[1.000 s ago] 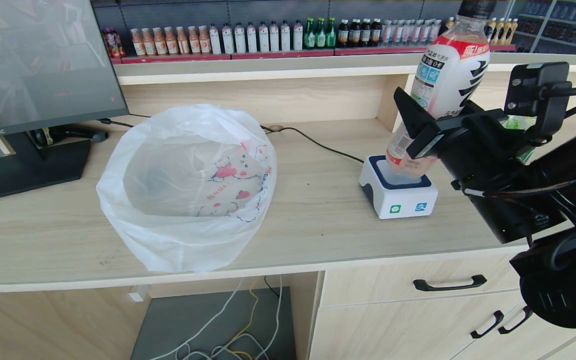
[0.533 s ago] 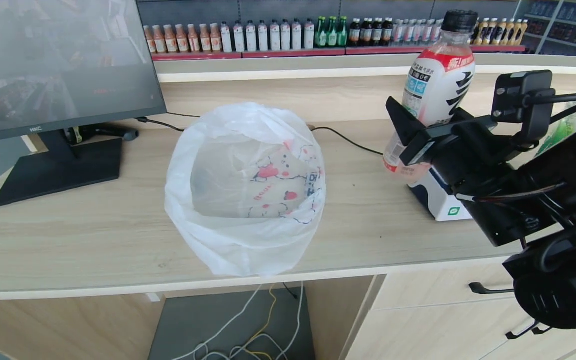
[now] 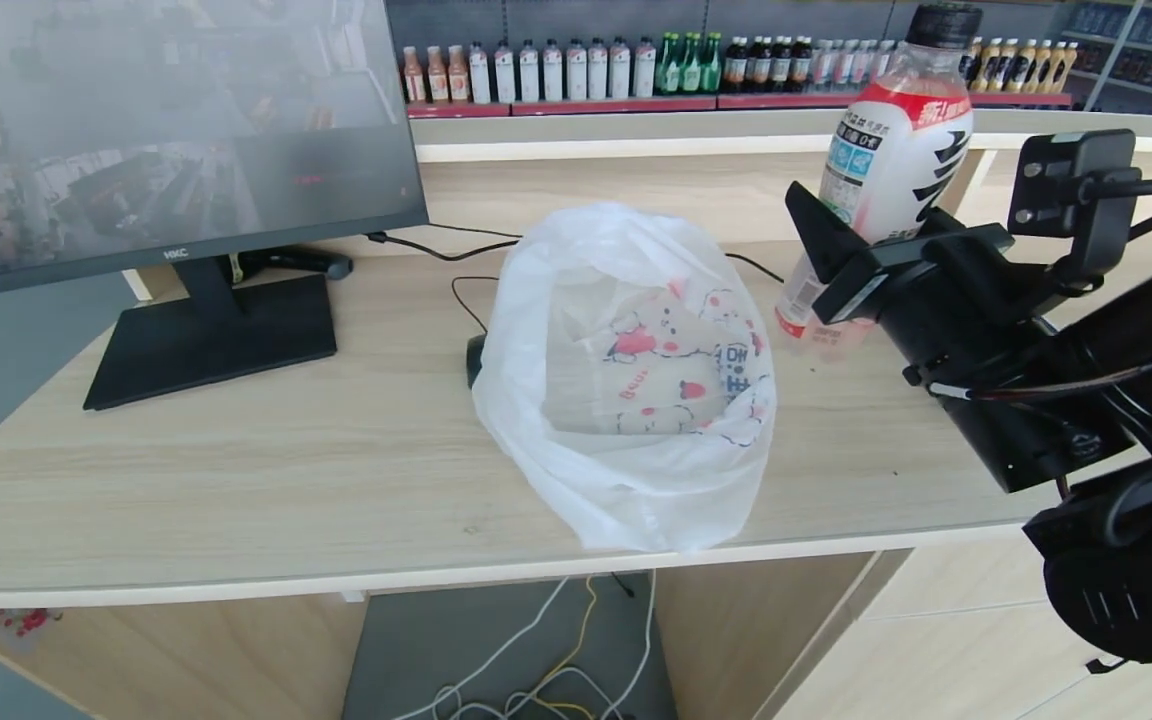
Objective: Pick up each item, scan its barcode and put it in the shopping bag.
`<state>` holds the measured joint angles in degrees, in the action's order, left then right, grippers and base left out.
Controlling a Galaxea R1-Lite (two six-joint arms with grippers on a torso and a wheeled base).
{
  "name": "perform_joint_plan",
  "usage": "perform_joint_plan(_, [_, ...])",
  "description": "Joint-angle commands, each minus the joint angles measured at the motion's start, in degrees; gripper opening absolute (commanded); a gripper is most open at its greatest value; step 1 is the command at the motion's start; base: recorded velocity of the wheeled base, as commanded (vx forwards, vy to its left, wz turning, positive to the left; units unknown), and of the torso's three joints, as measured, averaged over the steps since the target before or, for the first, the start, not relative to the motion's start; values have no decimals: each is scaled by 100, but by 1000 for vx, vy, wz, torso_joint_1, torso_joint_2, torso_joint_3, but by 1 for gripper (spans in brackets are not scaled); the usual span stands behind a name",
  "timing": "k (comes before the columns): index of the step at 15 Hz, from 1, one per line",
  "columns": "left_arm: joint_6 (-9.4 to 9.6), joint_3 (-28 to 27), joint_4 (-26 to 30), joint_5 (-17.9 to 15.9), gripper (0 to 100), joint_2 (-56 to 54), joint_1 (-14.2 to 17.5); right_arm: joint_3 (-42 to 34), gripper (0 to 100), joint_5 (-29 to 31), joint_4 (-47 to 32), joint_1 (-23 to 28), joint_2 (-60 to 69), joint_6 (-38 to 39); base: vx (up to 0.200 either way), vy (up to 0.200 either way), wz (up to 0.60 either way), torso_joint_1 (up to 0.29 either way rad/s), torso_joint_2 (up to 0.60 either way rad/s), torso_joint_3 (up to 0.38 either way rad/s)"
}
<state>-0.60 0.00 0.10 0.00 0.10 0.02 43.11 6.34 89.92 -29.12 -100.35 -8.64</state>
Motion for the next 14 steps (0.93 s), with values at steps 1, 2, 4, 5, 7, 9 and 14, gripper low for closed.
perform_joint_plan(1, [-2,0,-1,0,100,-1,6,-13,0,-1,8,-6,104,-6,0,200,0,2,2,-2])
perform_joint_plan(2, [16,0,-1,0,100,-1,6,-22,0,-1,8,-6,121,-6,0,0,0,0,0,0])
perform_joint_plan(4, [25,0,-1,0,100,-1,6,-101,0,-1,8,-155,192,3,0,0,0,0,0,0])
perform_joint_plan(5, [25,0,-1,0,100,-1,6,-101,0,-1,8,-190,192,3,0,0,0,0,0,0])
perform_joint_plan(7, [25,0,-1,0,100,-1,6,-48,0,-1,8,-348,165,29,0,0,0,0,0,0])
perform_joint_plan(9, [25,0,-1,0,100,-1,-2,93,0,-1,8,-392,-2,38,0,0,0,0,0,0])
perform_joint_plan(14, [25,0,-1,0,100,-1,6,796,0,-10,8,-401,-705,144,0,0,0,0,0,0])
